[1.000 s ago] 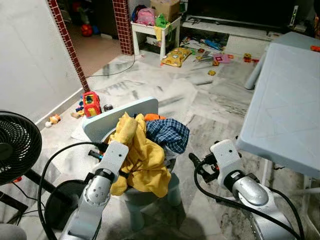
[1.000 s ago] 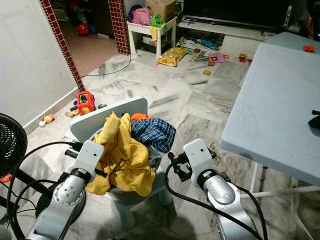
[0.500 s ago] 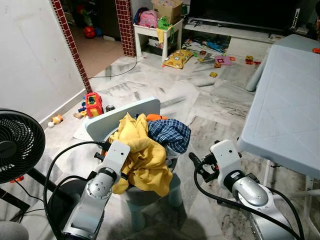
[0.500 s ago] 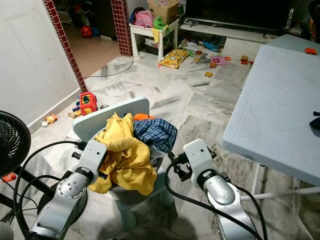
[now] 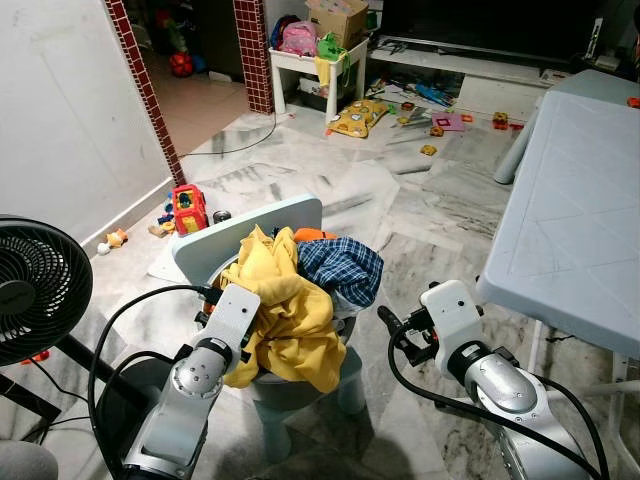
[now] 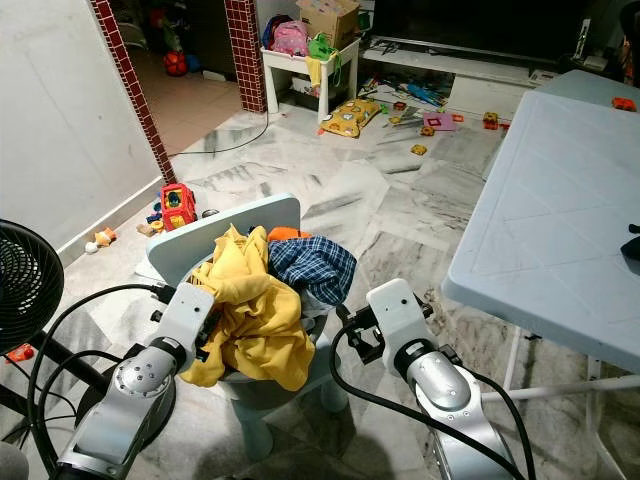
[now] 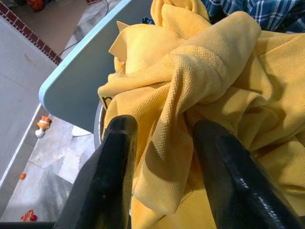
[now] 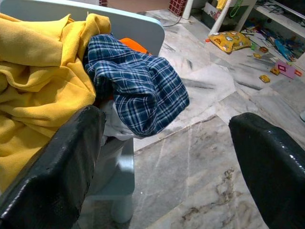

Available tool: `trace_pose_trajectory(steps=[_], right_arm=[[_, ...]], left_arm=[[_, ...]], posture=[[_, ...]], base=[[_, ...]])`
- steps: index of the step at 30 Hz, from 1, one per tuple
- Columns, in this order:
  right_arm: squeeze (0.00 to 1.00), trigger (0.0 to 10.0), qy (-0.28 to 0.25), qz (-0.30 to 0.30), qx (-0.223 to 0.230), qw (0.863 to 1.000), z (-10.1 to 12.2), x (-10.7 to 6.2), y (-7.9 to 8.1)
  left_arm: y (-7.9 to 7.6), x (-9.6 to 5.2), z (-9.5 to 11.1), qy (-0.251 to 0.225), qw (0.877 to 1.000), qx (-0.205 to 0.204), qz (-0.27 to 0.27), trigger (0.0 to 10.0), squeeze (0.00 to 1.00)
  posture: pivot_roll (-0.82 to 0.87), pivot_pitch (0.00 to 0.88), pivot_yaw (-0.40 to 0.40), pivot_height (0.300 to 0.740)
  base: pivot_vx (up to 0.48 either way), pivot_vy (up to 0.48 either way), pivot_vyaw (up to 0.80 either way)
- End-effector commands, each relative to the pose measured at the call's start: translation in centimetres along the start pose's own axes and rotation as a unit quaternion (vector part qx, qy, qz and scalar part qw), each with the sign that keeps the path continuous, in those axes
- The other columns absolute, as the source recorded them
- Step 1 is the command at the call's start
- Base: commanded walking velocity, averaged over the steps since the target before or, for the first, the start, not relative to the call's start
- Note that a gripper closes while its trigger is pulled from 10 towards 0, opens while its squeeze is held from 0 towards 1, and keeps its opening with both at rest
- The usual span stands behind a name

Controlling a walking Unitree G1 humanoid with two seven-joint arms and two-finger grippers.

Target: Hang hanger

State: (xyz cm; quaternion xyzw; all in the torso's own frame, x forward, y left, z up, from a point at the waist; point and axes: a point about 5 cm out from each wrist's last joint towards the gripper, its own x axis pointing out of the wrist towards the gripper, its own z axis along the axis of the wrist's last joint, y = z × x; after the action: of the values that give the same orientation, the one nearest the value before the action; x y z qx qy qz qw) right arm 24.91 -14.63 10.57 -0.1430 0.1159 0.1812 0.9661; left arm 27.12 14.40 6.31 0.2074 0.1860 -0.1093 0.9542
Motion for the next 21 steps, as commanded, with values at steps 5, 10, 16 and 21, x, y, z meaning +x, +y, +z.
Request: trace_pose_trajectory(steps=[5, 10, 16, 21], right_arm=[[0.0, 10.0, -0.001, 0.003, 0.0, 1.0, 0.1, 0.0, 0.1], [0.0, 10.0, -0.001, 0.003, -0.001, 1.0, 0.1, 0.1, 0.1], [0.0, 10.0, -0.001, 0.001, -0.001, 1.0, 0.1, 0.0, 0.1], [0.0, 10.0, -0.001, 0.001, -0.001, 1.0, 0.1, -0.1, 0.1]], left_arm=[[-0.2, 0.4, 0.5, -0.003, 1.0, 0.025, -0.018, 10.0, 0.23], [0.0, 1.2, 1.4, -0.01, 0.999, 0.034, -0.023, 10.0, 0.13], [0.1, 1.9, 0.8, 0.006, 0.999, 0.033, -0.029, 10.0, 0.0], [0.2, 2.4, 0.5, 0.015, 0.999, 0.017, -0.036, 10.0, 1.0]], posture=[[-0.2, 0.019, 0.033, 0.74], [-0.21, 0.016, 0.035, 0.74], [-0.22, 0.018, 0.038, 0.74], [-0.22, 0.02, 0.04, 0.74]], base=[[0.0, 0.0, 0.0], [0.0, 0.0, 0.0], [0.0, 0.0, 0.0], [0.0, 0.0, 0.0]])
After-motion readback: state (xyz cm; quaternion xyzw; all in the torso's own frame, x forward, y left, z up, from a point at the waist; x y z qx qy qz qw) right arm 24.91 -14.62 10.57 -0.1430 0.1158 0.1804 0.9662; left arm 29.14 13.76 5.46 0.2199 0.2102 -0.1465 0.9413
